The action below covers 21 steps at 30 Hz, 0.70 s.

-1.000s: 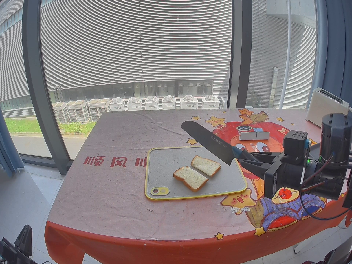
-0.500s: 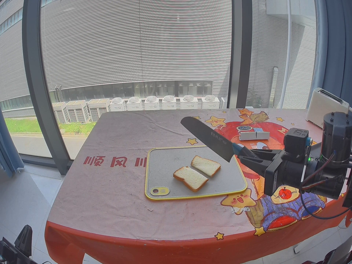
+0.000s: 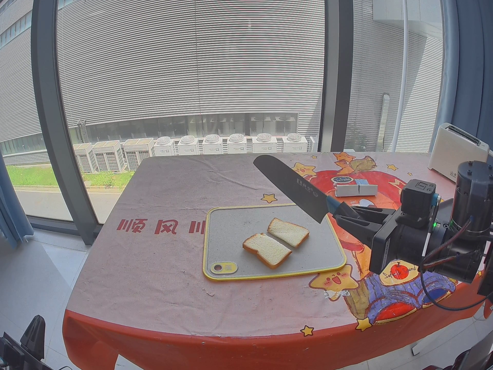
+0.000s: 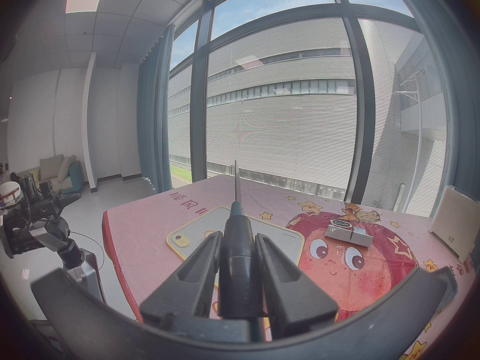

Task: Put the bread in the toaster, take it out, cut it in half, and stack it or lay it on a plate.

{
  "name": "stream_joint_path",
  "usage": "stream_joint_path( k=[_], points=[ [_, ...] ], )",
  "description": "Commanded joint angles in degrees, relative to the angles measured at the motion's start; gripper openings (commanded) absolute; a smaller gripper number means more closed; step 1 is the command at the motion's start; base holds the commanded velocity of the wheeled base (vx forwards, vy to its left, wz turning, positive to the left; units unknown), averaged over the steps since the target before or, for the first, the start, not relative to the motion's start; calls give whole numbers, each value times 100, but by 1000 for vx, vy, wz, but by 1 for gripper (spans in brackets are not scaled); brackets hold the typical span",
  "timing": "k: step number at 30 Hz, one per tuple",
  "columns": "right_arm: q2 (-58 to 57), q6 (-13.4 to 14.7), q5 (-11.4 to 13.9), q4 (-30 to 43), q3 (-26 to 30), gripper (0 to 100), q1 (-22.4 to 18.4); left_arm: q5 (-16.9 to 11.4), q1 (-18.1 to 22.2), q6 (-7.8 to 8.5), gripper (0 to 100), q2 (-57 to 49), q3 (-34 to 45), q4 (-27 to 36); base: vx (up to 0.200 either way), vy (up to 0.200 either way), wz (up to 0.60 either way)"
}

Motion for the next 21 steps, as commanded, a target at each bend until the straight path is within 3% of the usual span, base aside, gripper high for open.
stream_joint_path(
  k=[1, 7, 12, 15, 17, 21],
  points=[
    [-10, -12, -17, -5, 31, 0, 19, 1, 0, -1, 0, -73, 101, -2, 0, 0, 0],
    [-106, 32, -26, -5, -31, 0, -43, 1, -9, -1, 0, -73, 101, -2, 0, 0, 0],
    [-414, 50, 53, 39, 171, 0, -403, 1, -9, -1, 0, -73, 101, -2, 0, 0, 0],
    [-554, 419, 299, 4, 285, 0, -658, 1, 0, -1, 0, -73, 101, -2, 0, 0, 0],
    [-563, 533, 325, 13, 303, 0, -614, 1, 0, -9, 0, -73, 101, -2, 0, 0, 0],
    [-774, 322, 290, 83, 373, 0, -298, 1, 0, -9, 0, -73, 101, -2, 0, 0, 0]
  ],
)
